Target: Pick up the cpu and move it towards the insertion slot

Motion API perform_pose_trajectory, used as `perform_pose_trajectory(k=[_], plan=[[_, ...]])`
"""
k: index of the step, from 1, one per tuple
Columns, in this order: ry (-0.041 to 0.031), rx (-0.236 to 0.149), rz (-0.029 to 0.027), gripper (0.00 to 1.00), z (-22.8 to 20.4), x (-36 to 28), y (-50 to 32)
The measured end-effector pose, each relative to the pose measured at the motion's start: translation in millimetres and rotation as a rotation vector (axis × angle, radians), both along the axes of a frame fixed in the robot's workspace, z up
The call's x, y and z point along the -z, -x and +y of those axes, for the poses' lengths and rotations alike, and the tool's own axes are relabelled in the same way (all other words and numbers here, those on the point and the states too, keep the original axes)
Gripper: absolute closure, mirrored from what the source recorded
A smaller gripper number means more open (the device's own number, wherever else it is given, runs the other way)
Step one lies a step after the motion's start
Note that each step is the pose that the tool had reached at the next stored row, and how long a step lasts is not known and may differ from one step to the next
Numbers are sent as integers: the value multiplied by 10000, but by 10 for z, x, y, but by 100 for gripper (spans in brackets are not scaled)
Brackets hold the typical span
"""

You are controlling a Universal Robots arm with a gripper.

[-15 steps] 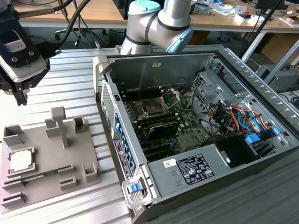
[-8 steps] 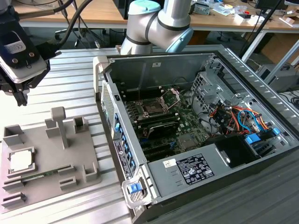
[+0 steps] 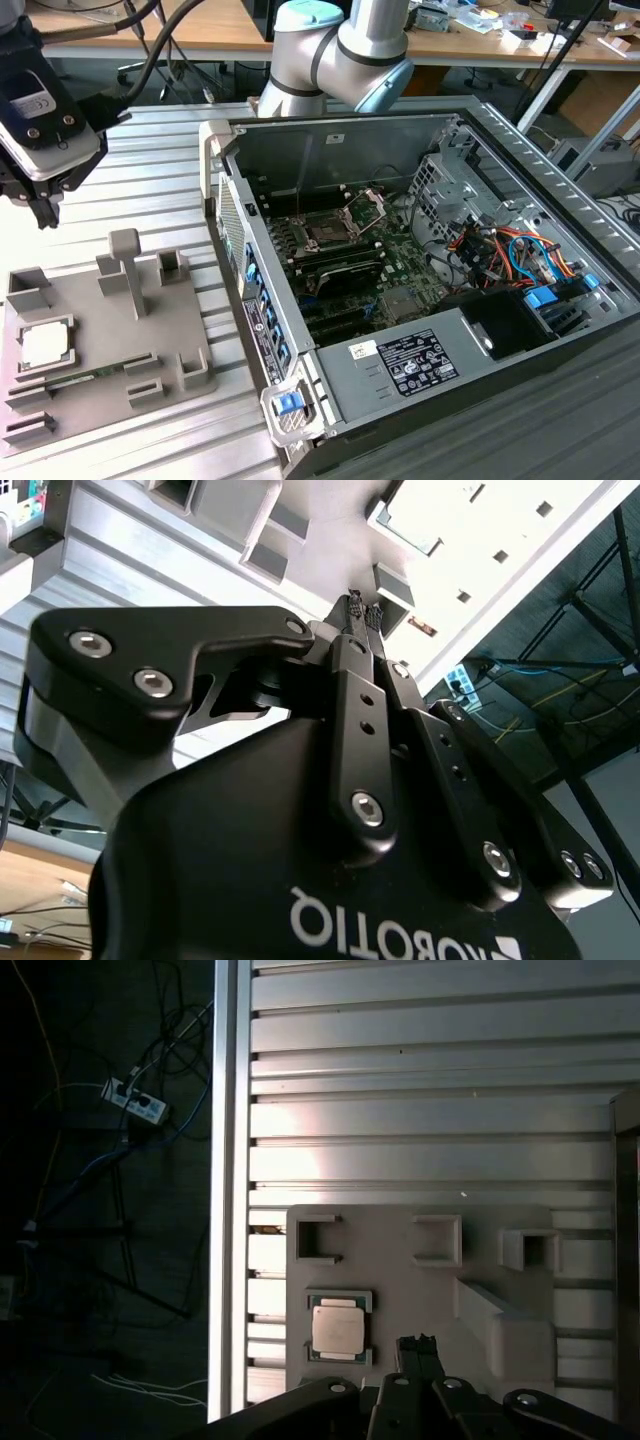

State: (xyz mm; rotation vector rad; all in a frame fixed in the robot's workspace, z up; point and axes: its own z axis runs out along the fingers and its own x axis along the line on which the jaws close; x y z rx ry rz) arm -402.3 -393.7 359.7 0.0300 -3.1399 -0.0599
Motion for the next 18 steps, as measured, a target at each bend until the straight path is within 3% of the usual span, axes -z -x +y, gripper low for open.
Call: perform_pose_trajectory(k=[18], plan=[[0, 0, -1, 89, -6, 53, 17]])
